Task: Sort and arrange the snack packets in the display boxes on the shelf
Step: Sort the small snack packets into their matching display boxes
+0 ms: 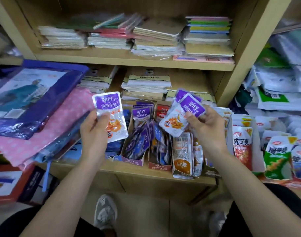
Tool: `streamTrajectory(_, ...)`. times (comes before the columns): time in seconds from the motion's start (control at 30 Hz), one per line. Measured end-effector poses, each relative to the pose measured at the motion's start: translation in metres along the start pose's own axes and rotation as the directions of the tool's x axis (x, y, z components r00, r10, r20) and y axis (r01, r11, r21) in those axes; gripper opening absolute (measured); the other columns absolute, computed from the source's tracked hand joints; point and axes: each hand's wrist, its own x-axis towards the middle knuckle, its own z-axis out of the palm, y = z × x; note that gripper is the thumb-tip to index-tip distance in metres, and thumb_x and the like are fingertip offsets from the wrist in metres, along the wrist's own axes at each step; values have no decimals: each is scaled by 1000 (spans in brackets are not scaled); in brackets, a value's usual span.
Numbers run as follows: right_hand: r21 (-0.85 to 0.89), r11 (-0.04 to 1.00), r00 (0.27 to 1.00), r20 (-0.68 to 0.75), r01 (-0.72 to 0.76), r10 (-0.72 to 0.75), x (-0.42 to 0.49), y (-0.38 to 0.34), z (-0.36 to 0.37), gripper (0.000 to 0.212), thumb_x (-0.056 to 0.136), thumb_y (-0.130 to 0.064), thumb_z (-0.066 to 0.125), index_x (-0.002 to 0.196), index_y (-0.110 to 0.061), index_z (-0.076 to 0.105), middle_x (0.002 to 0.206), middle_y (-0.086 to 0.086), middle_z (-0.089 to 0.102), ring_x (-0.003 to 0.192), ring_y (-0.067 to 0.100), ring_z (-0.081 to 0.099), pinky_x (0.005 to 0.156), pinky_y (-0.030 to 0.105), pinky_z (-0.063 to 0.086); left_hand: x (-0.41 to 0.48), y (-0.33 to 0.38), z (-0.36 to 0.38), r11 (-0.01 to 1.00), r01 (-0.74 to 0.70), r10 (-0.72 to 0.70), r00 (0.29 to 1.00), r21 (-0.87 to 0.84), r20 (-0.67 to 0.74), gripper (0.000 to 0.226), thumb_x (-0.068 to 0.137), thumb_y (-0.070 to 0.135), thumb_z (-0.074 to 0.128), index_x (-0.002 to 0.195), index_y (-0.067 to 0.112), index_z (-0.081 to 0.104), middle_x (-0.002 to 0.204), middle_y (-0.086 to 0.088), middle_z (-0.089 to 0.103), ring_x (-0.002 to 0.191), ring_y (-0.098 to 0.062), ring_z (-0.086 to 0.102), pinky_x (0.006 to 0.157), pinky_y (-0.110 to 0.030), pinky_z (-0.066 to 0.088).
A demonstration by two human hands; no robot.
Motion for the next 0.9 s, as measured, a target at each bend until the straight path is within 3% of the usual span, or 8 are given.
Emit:
streamTrajectory(0.2,35,999,998,-47,35,-34,0,5,5,27,88,-29,73,112,-19,65,111,-2,73,102,10,71,74,28,62,9,-2,10,1000,-1,1,999,-2,38,20,97,20,64,77,18,63,83,2,69,82,-17,64,77,-39,50)
streamTrajectory(0.33,85,995,996,-68,58,-52,-2,5,9,23,89,-21,74,110,-16,68,111,-2,72,99,11,72,66,23,59,16,1,19,979,-163,154,984,120,85,15,94,20,69,83,30,67,85,9,74,84,-11,72,74,-31,57)
streamTrajectory(0.4,81,995,996,-66,62,-57,-2,6,10,22,89,-21,73,111,-17,68,109,-4,73,99,9,72,69,24,60,18,-2,23,951,-247,229,967,188,112,10,91,18,73,87,23,66,88,7,75,85,-7,73,71,-27,58)
streamTrajectory(0.53,73,995,995,-71,72,-66,-1,7,12,27,91,-22,71,117,-17,66,110,-4,73,101,7,71,75,23,61,29,-16,26,809,-393,342,920,437,193,10,86,21,77,87,12,71,83,6,77,78,-1,72,63,-33,59)
streamTrajectory(0.63,98,992,997,-30,76,-74,1,8,13,30,92,-20,70,121,-17,65,114,-2,73,106,11,70,80,27,61,27,-22,25,655,-462,406,883,598,237,12,83,25,79,77,16,73,71,8,73,68,-6,69,58,-23,50)
streamTrajectory(0.73,115,987,993,24,110,-113,6,6,16,30,94,-15,67,123,-13,64,118,3,71,109,17,69,83,31,60,24,-27,26,571,-481,358,875,665,325,14,83,30,81,80,17,76,75,6,75,73,-8,70,61,-18,46)
streamTrajectory(0.8,110,983,987,51,144,-150,12,2,19,31,96,-12,65,126,-8,63,119,6,71,108,18,69,85,31,60,25,-30,25,587,-484,263,872,649,412,15,84,32,80,86,17,78,80,6,76,74,-5,70,63,-16,48)
streamTrajectory(0.9,119,978,980,80,174,-184,22,-2,25,31,96,-8,64,126,-2,61,116,5,71,105,19,70,86,32,59,26,-30,21,629,-480,197,860,612,472,15,90,30,73,88,16,80,79,4,76,70,-8,69,73,-35,59)
